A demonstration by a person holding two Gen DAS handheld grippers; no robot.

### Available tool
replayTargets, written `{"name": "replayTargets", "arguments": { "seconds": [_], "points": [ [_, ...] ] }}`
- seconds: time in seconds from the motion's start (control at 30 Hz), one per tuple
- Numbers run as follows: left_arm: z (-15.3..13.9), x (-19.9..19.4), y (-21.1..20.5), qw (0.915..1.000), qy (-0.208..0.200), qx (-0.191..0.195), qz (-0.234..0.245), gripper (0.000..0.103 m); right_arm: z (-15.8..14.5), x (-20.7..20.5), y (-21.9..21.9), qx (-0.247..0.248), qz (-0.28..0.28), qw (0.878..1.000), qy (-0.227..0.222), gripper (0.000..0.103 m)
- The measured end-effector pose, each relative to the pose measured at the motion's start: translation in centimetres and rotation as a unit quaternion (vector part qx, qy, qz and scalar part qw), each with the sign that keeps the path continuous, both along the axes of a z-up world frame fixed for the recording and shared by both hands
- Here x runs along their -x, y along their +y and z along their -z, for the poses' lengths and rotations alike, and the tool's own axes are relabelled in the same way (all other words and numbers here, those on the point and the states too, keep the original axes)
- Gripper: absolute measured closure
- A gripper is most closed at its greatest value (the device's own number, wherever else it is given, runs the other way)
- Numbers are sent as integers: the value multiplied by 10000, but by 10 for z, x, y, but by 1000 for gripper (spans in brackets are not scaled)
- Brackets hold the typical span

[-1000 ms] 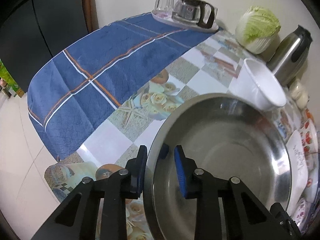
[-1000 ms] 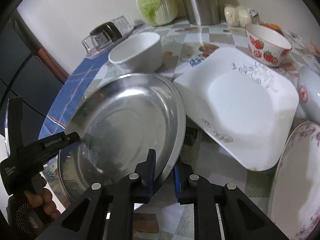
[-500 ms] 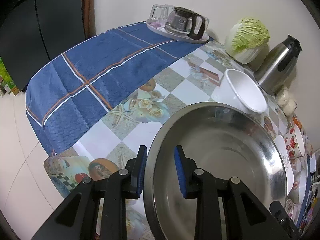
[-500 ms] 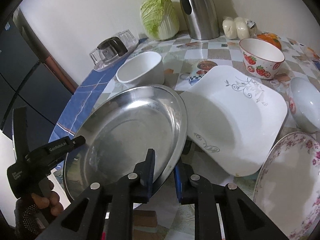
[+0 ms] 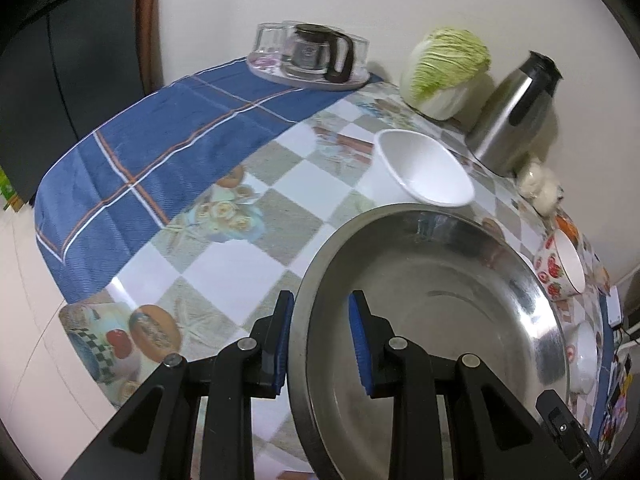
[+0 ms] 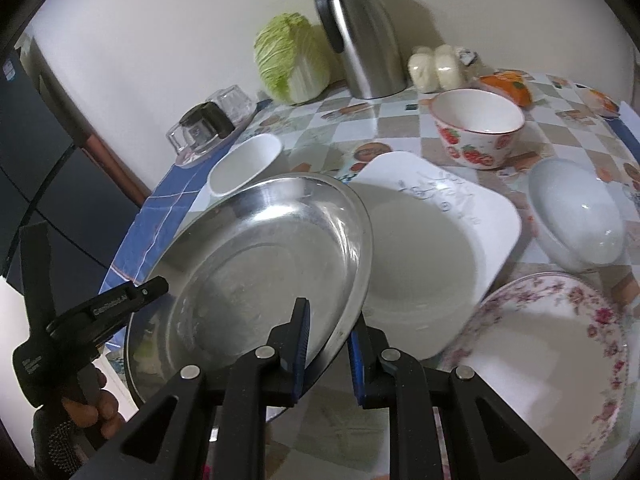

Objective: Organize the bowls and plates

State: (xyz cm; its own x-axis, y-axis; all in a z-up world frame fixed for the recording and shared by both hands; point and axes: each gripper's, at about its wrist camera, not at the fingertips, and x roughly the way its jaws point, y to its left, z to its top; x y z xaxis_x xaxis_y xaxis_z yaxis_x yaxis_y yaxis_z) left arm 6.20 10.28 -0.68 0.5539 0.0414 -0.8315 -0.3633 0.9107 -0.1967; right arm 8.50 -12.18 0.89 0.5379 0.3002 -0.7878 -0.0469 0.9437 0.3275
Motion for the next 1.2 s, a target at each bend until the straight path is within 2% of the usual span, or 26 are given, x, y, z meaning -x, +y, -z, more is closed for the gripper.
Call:
{"name": "replayTargets", "arguments": {
  "seconds": [0.17,0.73,1.2],
  "points": [
    [1,-4,-19,9998,15,85,172,74,2,0,-23,-61,199,9998,61,84],
    [4,-31,-95,9947,21,-45,1028,74,10,-5,-101,-368,1045,9937,170,84],
    [14,-52,-113,9930,105,-31,1175,74,23,-15,-117,-328,1261,9910,300,84]
  ]
}}
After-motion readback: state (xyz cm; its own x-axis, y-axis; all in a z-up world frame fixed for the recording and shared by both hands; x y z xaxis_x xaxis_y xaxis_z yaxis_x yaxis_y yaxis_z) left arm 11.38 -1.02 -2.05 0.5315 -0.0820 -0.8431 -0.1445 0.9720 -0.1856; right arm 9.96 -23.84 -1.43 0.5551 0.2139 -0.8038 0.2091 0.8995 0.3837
